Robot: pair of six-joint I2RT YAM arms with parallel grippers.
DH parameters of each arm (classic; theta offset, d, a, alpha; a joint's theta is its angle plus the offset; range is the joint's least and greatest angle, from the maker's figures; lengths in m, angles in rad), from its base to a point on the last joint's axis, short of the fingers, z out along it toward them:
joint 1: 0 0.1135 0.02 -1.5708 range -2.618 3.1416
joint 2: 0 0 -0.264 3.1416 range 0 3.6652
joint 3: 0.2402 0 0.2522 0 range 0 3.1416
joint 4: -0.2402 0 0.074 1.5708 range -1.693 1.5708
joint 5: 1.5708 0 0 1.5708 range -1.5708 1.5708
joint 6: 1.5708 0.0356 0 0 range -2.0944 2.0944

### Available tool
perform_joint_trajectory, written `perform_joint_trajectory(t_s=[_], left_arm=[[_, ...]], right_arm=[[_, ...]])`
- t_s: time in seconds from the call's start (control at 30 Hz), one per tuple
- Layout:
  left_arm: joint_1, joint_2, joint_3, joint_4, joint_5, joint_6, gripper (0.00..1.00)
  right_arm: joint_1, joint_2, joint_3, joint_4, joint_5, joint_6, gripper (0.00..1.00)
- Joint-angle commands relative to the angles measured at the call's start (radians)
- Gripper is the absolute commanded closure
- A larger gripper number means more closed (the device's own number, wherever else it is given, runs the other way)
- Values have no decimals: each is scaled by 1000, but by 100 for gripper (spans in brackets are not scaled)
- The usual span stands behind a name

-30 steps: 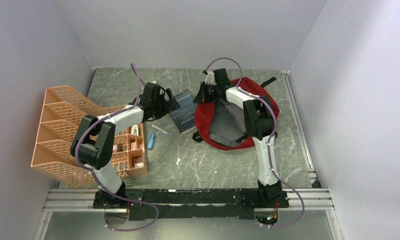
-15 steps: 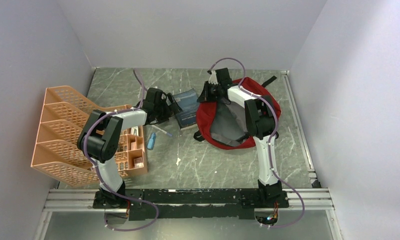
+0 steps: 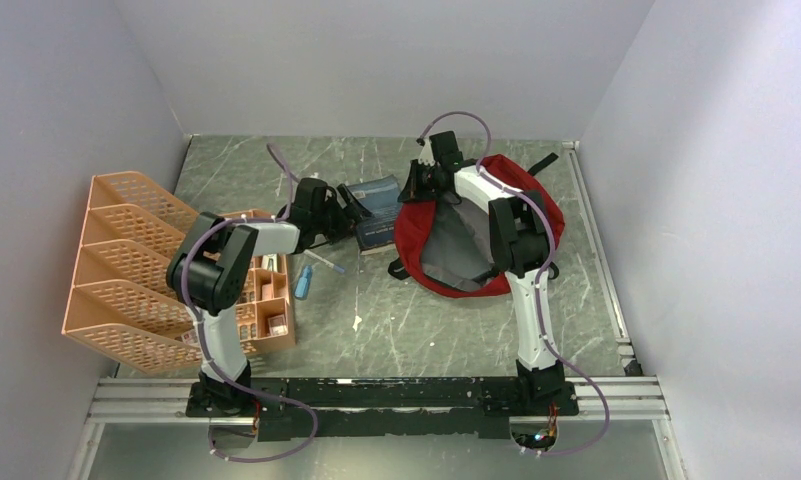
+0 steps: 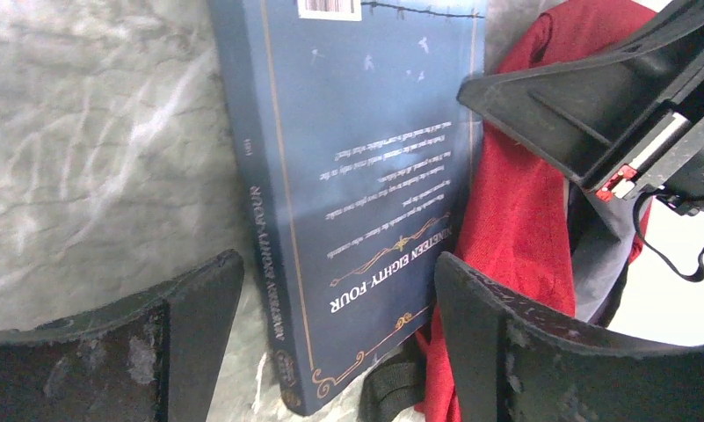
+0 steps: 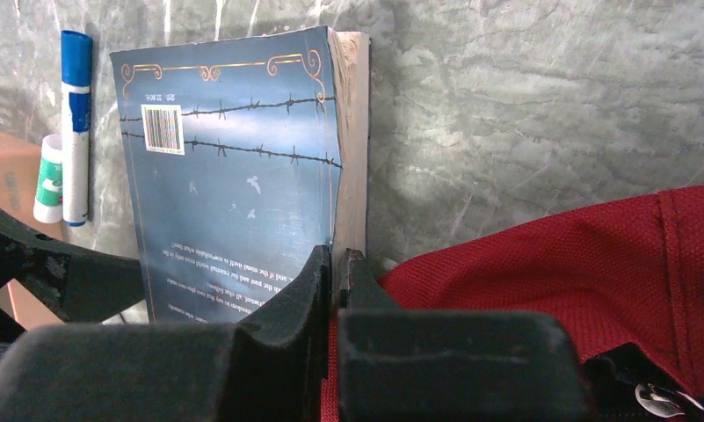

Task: Pack the student bag
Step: Pick up the book from the center of the board.

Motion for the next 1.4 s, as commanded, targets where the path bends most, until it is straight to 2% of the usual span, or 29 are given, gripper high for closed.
perform_joint_trajectory(t_s=[0.0,0.33,0.47,0.57,0.7,0.87,0.97,1.0,1.07,1.1,1.13,1.37], left_arm=[[-21,78,16,25,40,-18,17],[-34,129,-6,231,177,-52,41],[-34,129,-17,333,244,-78,47],[-34,136,-5,378,280,-96,47],[-35,141,12,388,290,-103,41],[-35,156,32,400,294,-124,49],[-35,159,37,410,295,-126,61],[-35,159,42,412,298,-122,69],[-34,162,61,409,320,-106,93],[-34,161,71,393,326,-97,95],[-34,155,77,377,325,-85,95],[-33,27,81,243,244,50,95]], right_arm=[[-26,62,-12,-77,124,-41,100],[-15,76,2,-104,85,-67,100],[-9,88,6,-112,54,-73,100],[-3,93,8,-116,46,-76,100],[5,91,3,-112,29,-71,100],[9,86,-5,-109,27,-70,100],[8,75,-20,-98,21,-69,100],[9,68,-27,-90,14,-68,100],[9,49,-39,-71,6,-65,100],[9,38,-43,-59,4,-62,100],[7,26,-45,-41,3,-56,97],[0,-76,48,-12,43,-31,49]])
